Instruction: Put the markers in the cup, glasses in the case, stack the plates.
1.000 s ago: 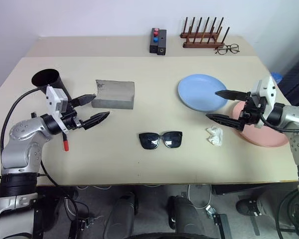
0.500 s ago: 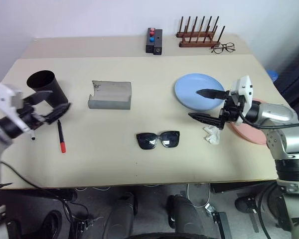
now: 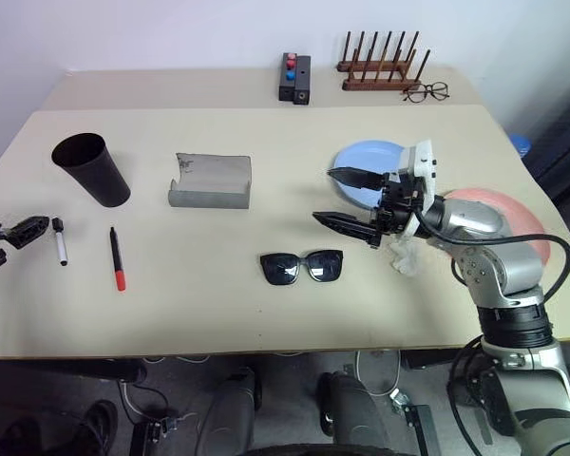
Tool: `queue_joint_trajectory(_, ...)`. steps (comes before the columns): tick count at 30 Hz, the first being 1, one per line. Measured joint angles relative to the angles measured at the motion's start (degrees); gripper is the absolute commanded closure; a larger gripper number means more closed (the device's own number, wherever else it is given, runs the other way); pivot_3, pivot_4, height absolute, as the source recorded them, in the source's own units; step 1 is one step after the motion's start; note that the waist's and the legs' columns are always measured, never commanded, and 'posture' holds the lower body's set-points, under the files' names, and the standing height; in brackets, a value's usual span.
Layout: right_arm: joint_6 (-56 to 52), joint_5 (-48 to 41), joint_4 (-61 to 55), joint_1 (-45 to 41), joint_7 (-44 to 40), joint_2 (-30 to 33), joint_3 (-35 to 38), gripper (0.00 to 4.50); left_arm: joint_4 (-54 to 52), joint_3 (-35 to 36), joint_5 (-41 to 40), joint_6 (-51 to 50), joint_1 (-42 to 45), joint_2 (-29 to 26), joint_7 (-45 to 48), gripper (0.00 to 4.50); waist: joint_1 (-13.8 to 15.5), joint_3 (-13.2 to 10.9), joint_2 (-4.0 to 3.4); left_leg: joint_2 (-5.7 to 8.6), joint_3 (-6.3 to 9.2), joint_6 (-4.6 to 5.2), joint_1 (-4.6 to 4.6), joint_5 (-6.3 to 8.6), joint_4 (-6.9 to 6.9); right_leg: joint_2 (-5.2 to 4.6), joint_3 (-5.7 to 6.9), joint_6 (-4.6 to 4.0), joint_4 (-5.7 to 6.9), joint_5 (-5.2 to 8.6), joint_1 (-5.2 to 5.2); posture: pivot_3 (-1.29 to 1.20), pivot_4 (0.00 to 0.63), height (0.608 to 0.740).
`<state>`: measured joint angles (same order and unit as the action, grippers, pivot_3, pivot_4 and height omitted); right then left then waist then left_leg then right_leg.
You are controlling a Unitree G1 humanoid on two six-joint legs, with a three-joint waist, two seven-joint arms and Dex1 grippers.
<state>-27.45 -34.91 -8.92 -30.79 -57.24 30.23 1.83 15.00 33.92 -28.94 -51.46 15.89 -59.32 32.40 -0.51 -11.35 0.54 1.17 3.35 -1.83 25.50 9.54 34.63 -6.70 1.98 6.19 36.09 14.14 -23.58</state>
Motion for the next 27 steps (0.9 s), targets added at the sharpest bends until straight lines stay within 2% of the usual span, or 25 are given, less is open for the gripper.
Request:
queue_joint_trajectory(4,0.39,-2.52,-0.93,-0.14,-1.23,0.17,2.23,0.06,4.59,-2.95,0.84,-3.02,5.94,-0.60,-0.43,0.00,-0.14,0.02,0.04,0.02,-0.02,0.00,-0.05,0.00,-0.02,0.01,0.00,0.02,-0.01,-0.01,0.03,0.00,0.150,0.740)
queue_joint_trajectory(11,2.25,0.86,-2.57,2.20,-1.50,0.39,-1.24,0.06,14.94,-14.48,6.51,-2.77,14.61,-0.85,0.71,0.00,-0.21,0.01,0.07,0.02,-0.05,0.02,-0.08,-0.13,-0.19,0.08,-0.01,0.21,0.04,-0.12,-0.06,0.00,0.150,0.740)
queue_joint_trajectory(16,2.86,1.48,-2.61,2.21,-0.96,0.40,-1.27,0.06,23.75,-16.11,9.26,-5.10,25.07,-0.83,-2.49,0.00,-0.16,0.02,0.28,0.05,-0.06,0.03,-0.10,-0.15,-0.17,0.11,-0.01,0.28,0.05,-0.14,0.01,0.00,0.150,0.740)
queue_joint_trajectory(22,3.09,2.15,-2.61,2.68,0.05,0.36,-1.19,0.06,30.50,-18.71,11.45,-8.28,28.32,-1.15,-1.50,0.00,-0.32,0.01,0.36,0.01,-0.04,0.03,-0.11,-0.16,-0.17,0.16,-0.01,0.42,0.09,-0.22,-0.01,0.00,0.150,0.740)
queue_joint_trajectory(27,3.78,2.64,-2.62,2.84,0.60,0.03,-1.52,0.06,37.57,-21.27,13.33,-10.09,34.66,-1.52,1.42,0.00,-0.11,0.02,0.41,0.02,-0.04,0.03,-0.10,-0.16,-0.14,0.16,-0.01,0.42,0.06,-0.22,0.02,0.00,0.150,0.740)
